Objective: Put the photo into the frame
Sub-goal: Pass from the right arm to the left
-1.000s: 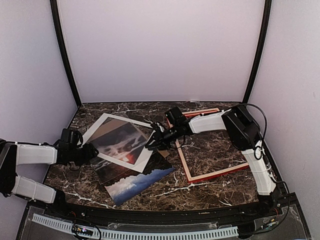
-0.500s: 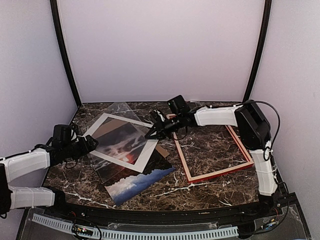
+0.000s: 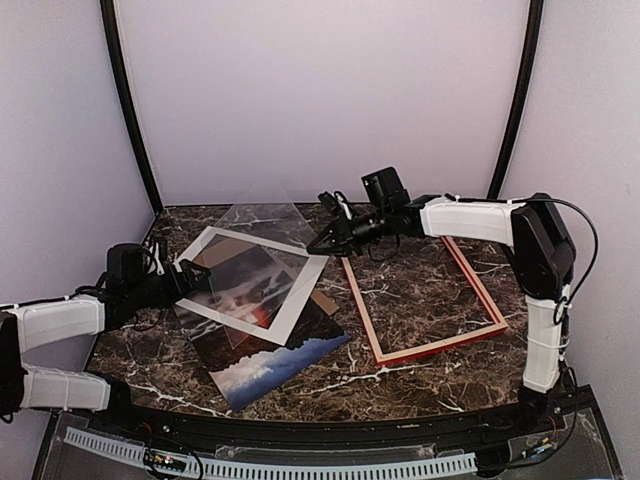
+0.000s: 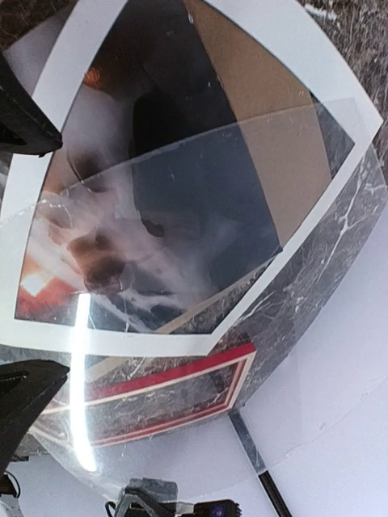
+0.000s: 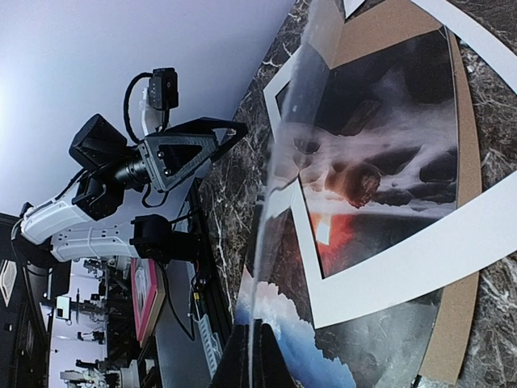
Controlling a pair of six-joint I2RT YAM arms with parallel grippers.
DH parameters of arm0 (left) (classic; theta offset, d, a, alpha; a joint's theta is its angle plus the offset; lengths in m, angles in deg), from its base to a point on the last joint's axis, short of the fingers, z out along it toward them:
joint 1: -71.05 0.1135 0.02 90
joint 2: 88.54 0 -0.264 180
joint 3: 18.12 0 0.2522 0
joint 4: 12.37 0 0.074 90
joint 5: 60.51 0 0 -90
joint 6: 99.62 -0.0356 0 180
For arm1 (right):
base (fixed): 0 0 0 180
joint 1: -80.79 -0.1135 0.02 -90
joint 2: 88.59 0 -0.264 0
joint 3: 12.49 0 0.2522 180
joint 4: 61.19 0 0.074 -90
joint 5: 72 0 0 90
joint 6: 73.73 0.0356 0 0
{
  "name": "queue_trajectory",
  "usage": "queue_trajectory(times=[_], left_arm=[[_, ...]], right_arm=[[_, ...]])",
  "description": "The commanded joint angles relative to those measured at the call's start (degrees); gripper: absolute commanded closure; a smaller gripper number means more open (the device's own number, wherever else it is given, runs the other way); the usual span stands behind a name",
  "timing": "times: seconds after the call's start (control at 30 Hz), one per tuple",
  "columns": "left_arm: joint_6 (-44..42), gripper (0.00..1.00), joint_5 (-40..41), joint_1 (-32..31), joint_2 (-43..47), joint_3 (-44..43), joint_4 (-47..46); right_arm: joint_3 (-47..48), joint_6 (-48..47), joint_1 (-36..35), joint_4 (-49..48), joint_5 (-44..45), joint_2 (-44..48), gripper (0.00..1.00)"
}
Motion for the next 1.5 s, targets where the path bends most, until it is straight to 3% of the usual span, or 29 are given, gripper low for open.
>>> queue_trajectory(times=[0.0, 0.17, 0.8, 1.23, 1.47], left_arm=[[4.2, 0.08, -9.1, 0.1, -5.3, 1.9, -14.0], [7.4, 0.02, -12.7, 0.1, -13.0, 1.3, -20.1], [12.1, 0.01, -17.2, -1.5, -26.8, -3.0, -24.3], [19.3, 0.01, -23.0, -1.9, -35.6, -3.2, -41.4], [22.0, 0.10, -25.0, -1.9, -38.4, -4.0, -49.1]], right_arm=[[-1.0, -4.3, 0.7, 0.7, -2.3, 4.0, 1.00], [-2.1, -4.3, 1.6, 0.8, -3.0, 5.4, 1.00], [-7.2, 2.9, 3.3, -7.6, -6.8, 9.1, 1.00], [-11.1, 3.8, 3.6, -10.9, -7.0, 10.3, 1.00], [-13.0, 3.8, 4.1, -11.1, -6.7, 11.3, 1.00]])
